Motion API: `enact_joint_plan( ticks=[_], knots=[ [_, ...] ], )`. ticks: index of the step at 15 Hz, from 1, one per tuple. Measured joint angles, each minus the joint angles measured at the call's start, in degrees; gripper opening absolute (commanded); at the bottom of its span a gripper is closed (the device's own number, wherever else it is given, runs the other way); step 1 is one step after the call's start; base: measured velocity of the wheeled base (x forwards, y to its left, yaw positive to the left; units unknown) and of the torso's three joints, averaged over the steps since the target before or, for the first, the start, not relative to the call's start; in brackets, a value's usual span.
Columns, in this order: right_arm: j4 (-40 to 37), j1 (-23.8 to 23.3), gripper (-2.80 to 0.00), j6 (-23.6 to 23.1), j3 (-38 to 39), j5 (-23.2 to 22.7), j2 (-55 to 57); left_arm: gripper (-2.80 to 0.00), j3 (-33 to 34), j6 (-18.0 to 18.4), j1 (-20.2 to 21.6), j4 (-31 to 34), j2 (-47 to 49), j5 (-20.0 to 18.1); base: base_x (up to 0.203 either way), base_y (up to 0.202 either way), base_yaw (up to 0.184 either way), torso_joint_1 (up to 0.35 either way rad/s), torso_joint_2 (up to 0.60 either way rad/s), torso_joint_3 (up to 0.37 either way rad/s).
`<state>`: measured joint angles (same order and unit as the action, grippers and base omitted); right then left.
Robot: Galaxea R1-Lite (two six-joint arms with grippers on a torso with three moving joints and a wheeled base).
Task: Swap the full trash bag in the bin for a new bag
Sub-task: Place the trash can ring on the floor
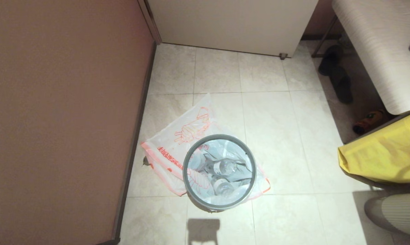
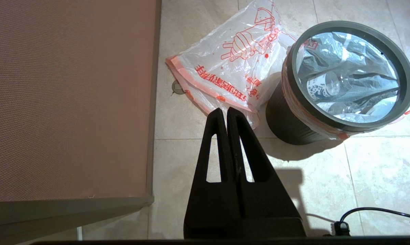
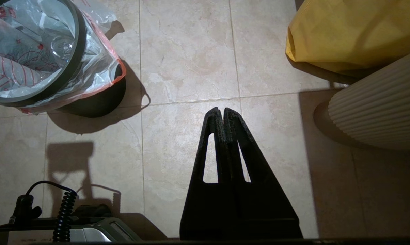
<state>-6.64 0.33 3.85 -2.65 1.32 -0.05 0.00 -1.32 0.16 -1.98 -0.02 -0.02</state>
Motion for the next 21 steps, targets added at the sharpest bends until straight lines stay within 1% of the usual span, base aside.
enact_joint_plan(
  ticks=[7,10,13,17,21],
  knots=[
    [0.01,0.0,-2.8,-0.05,0.0,0.0,0.0,-2.8,0.0,-0.05,0.0,-0.02,0.0,0.02,0.0,0.0,0.0,0.0,0.0,0.0],
    [0.06,0.0,-2.8,-0.9,0.01,0.0,0.0,-2.8,0.0,-0.02,0.02,-0.02,0.0,0.02,0.0,0.0,0.0,0.0,0.0,0.0],
    [0.09,0.0,-2.8,-0.9,-1.02,-0.25,0.02,-2.8,0.0,-0.02,0.02,-0.02,-0.02,0.02,0.0,0.0,0.0,0.0,0.0,0.0],
    [-0.25,0.0,-2.8,-1.02,-5.14,-0.69,1.18,-2.8,0.0,-0.02,0.02,-0.02,0.0,0.02,0.0,0.0,0.0,0.0,0.0,0.0],
    [0.01,0.0,-2.8,-1.19,-10.95,-1.27,7.02,-2.8,0.0,-0.05,0.02,0.0,0.0,0.02,0.0,0.0,0.0,0.0,0.0,0.0]
  ],
)
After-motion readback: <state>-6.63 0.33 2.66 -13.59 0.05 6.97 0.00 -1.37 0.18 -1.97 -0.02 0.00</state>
